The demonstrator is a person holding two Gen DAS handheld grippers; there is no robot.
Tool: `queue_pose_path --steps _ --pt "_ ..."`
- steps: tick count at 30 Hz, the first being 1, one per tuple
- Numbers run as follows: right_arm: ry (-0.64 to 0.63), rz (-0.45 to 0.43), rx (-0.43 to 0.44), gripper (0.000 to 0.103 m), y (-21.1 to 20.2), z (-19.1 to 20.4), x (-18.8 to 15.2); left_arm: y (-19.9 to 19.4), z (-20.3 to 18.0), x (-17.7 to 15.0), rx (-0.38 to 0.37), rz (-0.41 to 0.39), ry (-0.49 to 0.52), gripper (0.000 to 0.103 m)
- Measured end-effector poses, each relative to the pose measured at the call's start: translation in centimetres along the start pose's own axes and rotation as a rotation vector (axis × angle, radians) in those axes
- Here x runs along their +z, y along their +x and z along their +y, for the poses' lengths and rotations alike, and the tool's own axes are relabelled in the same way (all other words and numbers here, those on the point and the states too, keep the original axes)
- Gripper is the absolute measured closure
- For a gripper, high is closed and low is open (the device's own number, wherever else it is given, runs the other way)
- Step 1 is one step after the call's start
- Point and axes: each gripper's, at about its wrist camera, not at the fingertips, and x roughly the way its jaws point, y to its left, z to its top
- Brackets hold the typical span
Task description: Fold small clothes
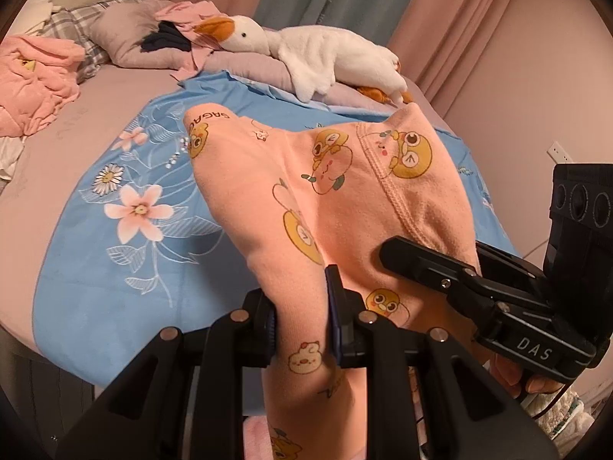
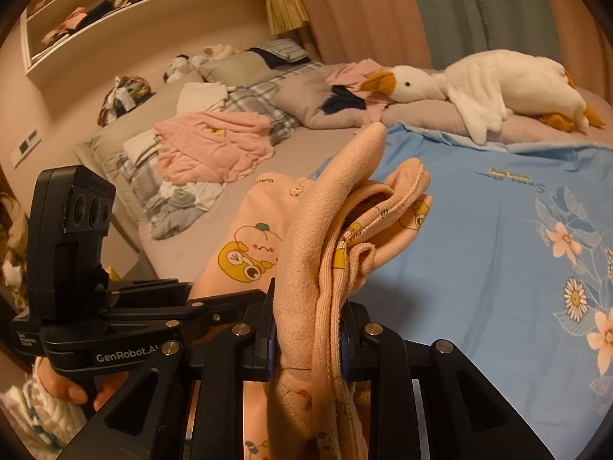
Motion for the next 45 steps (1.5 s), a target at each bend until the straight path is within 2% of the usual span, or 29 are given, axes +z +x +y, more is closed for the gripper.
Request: queue_pose_path --steps 18,45 --pt "-0.047 0.008 0.029 0.078 1.5 2.1 0.5 -1.0 1.8 -0.2 0.028 -0.032 -0.038 0.082" --pt "0.004 0.026 -0.028 0.078 5.1 -0.2 2.5 5.0 3.2 4.2 0.032 0.036 -0.012 0.082"
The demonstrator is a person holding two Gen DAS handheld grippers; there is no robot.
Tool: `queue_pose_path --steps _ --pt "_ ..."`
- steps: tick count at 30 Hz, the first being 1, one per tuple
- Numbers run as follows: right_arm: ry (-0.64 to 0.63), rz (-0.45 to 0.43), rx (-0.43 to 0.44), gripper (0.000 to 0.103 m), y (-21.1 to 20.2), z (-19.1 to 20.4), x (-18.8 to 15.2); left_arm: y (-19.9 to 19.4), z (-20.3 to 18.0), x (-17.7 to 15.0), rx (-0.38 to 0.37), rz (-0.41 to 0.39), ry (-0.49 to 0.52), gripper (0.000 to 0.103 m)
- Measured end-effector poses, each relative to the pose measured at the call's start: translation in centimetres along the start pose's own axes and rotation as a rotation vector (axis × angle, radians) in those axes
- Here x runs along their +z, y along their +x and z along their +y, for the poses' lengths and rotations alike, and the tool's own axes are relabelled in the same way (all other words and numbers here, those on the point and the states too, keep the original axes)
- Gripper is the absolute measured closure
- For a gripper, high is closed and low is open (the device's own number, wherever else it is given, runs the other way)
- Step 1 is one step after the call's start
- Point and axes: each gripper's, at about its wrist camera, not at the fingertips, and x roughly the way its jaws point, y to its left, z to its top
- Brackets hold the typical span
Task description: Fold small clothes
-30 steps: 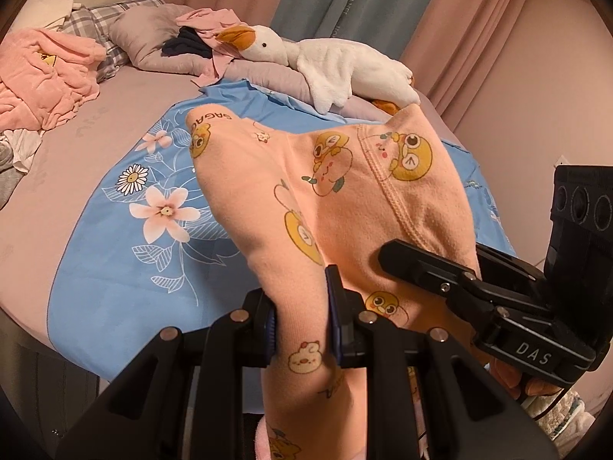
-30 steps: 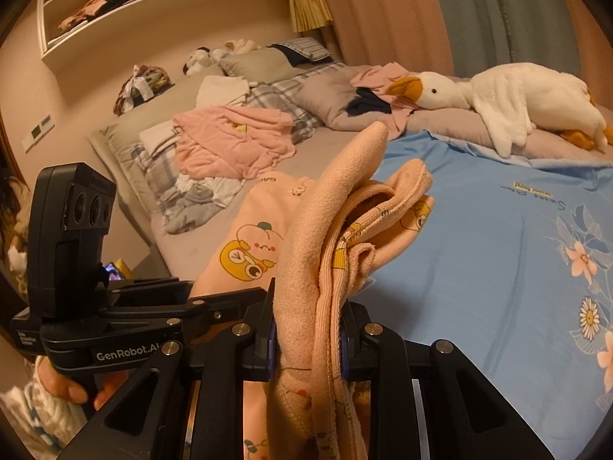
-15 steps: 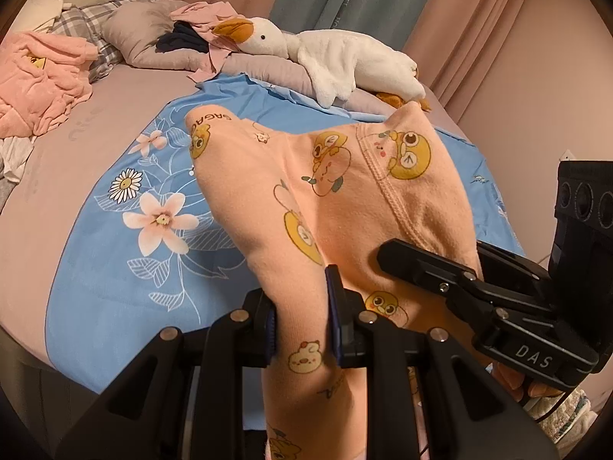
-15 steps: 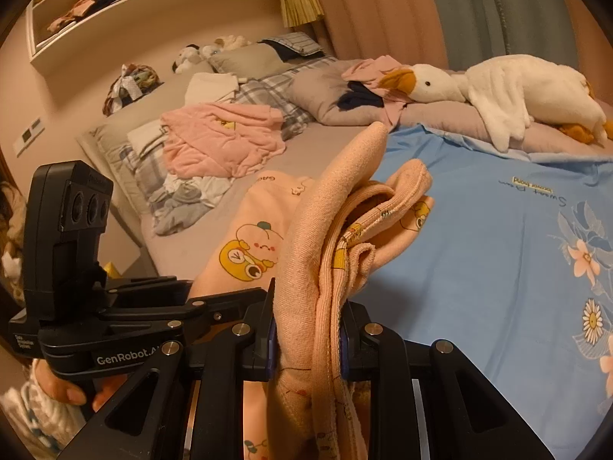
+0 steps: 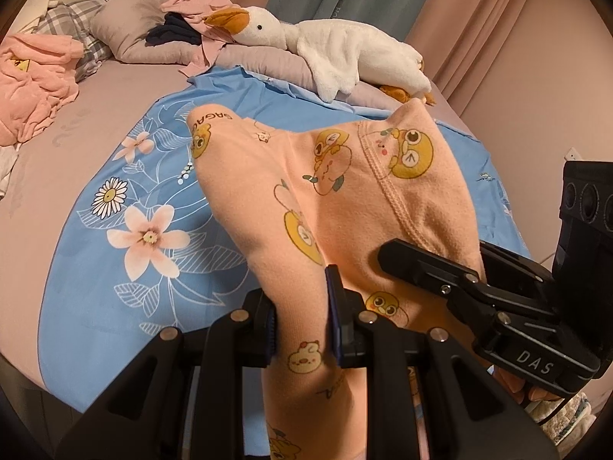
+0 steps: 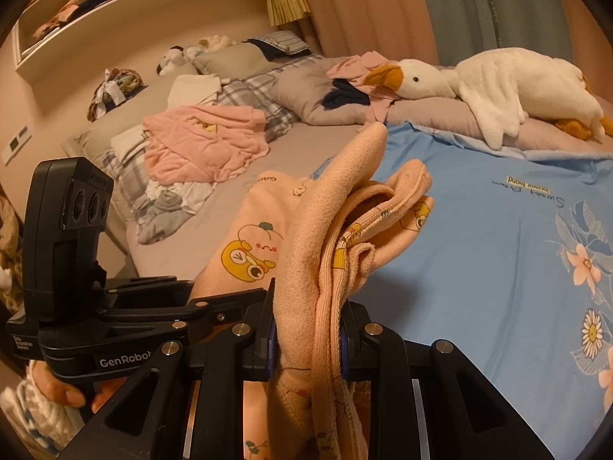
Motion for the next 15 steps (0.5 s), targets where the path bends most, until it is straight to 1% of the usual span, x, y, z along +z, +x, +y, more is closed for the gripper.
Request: queue_pose_path --steps 15 --pt "0.037 -0.002 -0.012 0.078 2.5 -3.0 1.7 4.3 0.2 3.3 0.016 0.032 0.040 0.082"
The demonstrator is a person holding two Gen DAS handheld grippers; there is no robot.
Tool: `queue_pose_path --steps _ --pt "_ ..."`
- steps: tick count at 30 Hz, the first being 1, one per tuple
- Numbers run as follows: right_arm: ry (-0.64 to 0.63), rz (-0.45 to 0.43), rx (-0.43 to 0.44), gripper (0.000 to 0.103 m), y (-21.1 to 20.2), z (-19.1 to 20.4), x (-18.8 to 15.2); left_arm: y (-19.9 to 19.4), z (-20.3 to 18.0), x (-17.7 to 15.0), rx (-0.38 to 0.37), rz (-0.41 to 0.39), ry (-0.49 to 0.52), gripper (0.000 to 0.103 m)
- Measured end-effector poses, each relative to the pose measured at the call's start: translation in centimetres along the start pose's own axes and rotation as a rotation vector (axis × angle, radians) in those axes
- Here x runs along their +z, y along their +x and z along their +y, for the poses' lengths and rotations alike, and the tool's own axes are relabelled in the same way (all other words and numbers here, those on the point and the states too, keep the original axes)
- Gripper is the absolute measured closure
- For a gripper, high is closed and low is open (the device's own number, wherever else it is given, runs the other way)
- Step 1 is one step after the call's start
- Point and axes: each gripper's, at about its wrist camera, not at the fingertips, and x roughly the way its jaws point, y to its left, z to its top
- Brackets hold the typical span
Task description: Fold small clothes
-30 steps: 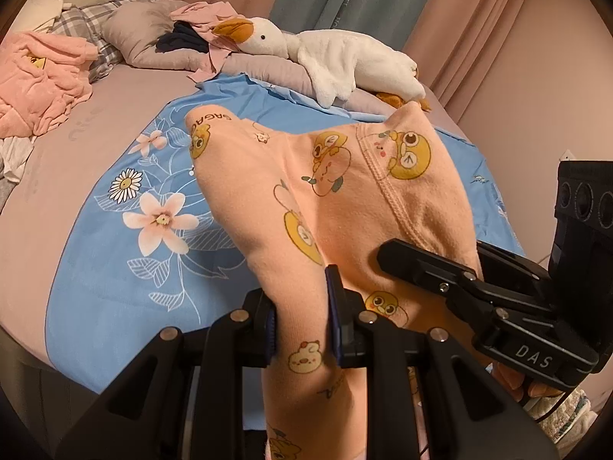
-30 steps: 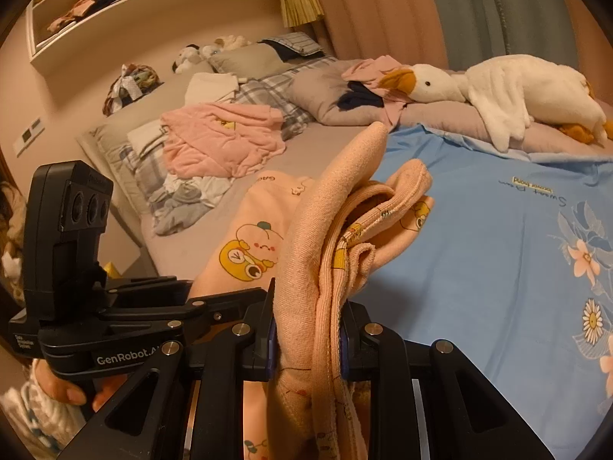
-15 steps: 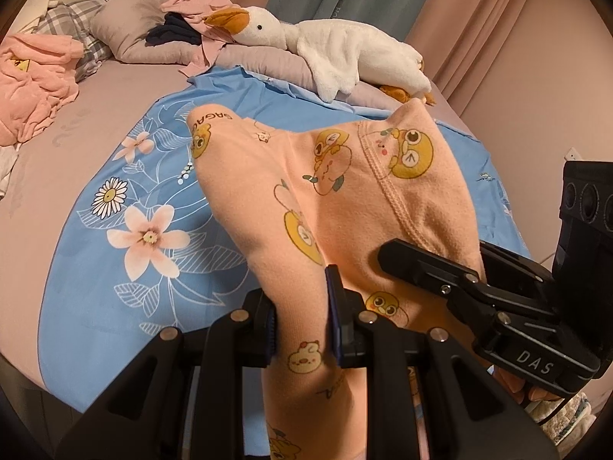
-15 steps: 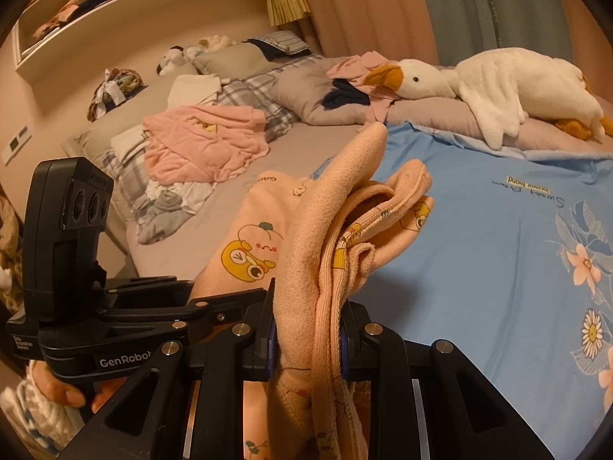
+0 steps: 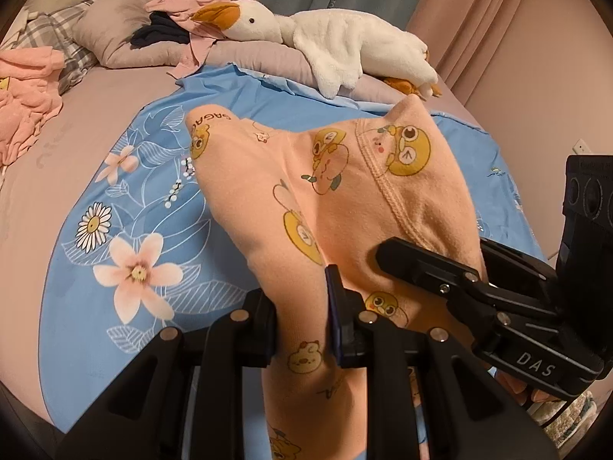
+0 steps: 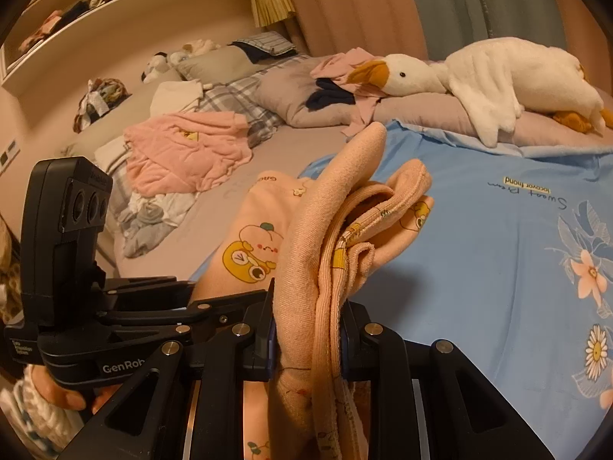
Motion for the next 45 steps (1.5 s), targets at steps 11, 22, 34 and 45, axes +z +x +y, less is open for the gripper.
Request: queue_pose_path --steps 11,22,34,45 --pt "0.030 0.012 -0.019 0.078 2.1 -2.4 0.9 3.9 0.3 2.3 0.009 0.038 0.011 0.082" --pt "0.053 0.025 -0.039 0.078 3.7 -4.5 1.5 7.0 0.3 3.9 0.010 0.070 0.033 0.082" --pt "0.086 0.069 -0.055 0.078 7.0 -6.4 2.2 10.6 2.5 5.1 0.014 0.110 0.004 0.081" --pt "0.093 0.074 -0.040 0.078 9.8 -6.9 3.1 12.1 5.0 6.2 0.046 0.103 -0.028 0.081"
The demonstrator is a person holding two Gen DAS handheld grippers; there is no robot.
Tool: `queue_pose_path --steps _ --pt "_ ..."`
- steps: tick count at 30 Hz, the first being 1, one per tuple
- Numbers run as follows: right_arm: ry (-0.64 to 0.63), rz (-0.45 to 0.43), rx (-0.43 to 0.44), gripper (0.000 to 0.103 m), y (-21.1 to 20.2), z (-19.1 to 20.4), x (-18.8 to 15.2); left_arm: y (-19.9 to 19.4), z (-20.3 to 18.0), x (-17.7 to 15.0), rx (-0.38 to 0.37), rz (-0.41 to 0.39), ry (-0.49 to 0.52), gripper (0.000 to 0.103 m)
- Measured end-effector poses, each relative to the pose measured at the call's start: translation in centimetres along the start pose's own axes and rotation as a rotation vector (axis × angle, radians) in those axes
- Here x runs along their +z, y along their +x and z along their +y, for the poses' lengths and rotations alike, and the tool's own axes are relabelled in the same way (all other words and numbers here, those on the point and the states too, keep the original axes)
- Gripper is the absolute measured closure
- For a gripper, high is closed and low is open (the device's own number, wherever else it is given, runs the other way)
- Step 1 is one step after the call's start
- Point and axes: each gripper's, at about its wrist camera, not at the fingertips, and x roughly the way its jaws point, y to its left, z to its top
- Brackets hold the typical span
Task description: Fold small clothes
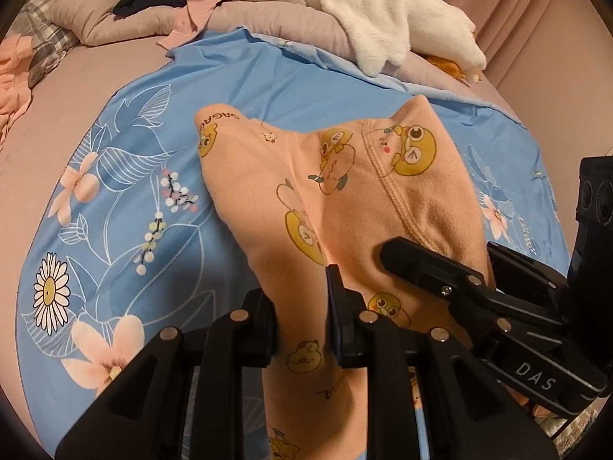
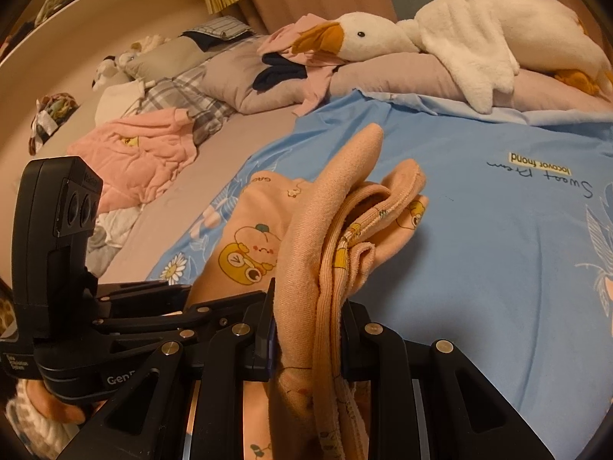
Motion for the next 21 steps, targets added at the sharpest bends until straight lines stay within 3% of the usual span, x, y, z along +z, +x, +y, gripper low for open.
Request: queue_pose_path --steps 12,21 --pt "0.002 0.052 -0.015 0.077 2.8 -0.7 0.0 2.8 1.7 0.2 0.051 0.042 -0.019 0.080" --pt "0.074 0.107 -0.028 0.078 2.9 -3.7 -0.6 3.5 3.4 -0.6 0.051 0.062 -0.044 0.063"
